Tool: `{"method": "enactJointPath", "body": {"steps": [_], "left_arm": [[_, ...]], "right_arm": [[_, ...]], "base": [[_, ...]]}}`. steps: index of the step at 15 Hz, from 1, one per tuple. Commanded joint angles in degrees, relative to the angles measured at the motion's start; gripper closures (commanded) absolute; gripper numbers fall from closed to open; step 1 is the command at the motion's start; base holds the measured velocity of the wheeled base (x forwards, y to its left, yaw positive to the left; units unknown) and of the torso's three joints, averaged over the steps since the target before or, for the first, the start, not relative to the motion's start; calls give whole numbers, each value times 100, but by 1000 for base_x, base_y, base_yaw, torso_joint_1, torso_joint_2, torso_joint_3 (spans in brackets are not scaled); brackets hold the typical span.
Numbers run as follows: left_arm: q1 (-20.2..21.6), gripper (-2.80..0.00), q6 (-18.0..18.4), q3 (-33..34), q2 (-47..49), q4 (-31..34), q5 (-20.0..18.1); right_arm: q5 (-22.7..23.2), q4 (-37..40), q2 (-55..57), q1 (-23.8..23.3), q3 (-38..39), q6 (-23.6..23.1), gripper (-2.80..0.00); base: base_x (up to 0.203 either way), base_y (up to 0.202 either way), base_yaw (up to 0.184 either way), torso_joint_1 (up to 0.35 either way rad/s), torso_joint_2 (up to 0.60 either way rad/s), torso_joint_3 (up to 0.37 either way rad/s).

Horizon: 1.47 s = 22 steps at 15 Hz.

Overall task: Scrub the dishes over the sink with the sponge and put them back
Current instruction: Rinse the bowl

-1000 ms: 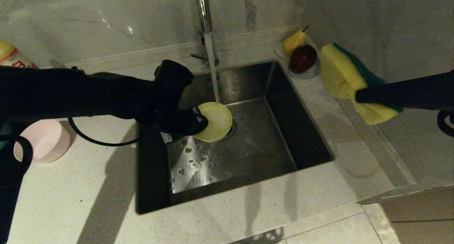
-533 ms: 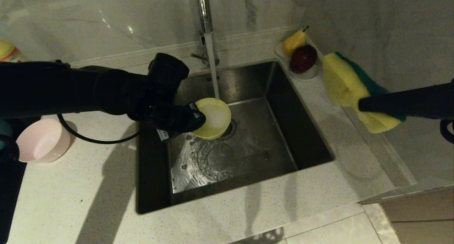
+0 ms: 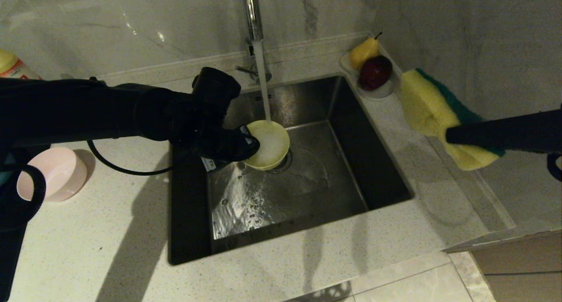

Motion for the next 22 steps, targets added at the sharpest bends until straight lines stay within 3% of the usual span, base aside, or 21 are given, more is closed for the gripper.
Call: {"method": "enactJointPath", "body": {"steps": [1, 3, 4, 6, 10, 13, 17, 19, 22], "left_arm": [[0, 0, -23, 46, -115, 15, 9], [7, 0, 42, 294, -445, -23, 208], [10, 0, 228, 484, -669, -123, 534], [74, 0, 835, 996, -1060, -1037, 977], [350, 0, 2685, 2363, -1702, -3634, 1119], [455, 0, 3465, 3105, -1912, -5307, 1100], [459, 0, 4103, 3767, -2018, -6937, 972], [461, 0, 4552, 4124, -2191, -7757, 605], [457, 0, 4876, 4591, -2405, -8519, 200]], "right_arm": [[10, 7, 2, 3, -8, 9, 0], [8, 16, -30, 3, 43, 18, 0], [1, 16, -33, 3, 84, 15, 0], [8, 16, -25, 3, 128, 18, 0], [-11, 31, 19, 11, 6, 9, 0], [-14, 16, 13, 11, 50, 9, 0], [1, 8, 2, 3, 247, 26, 0], [10, 7, 2, 3, 323, 25, 0], [19, 0, 37, 3, 412, 33, 0]], "base": [[0, 0, 0, 0, 0, 0], [0, 0, 0, 0, 0, 0], [0, 0, 0, 0, 0, 0], [0, 0, 0, 0, 0, 0], [0, 0, 0, 0, 0, 0], [0, 0, 0, 0, 0, 0], [0, 0, 0, 0, 0, 0], [0, 0, 0, 0, 0, 0], [0, 0, 0, 0, 0, 0]]}}
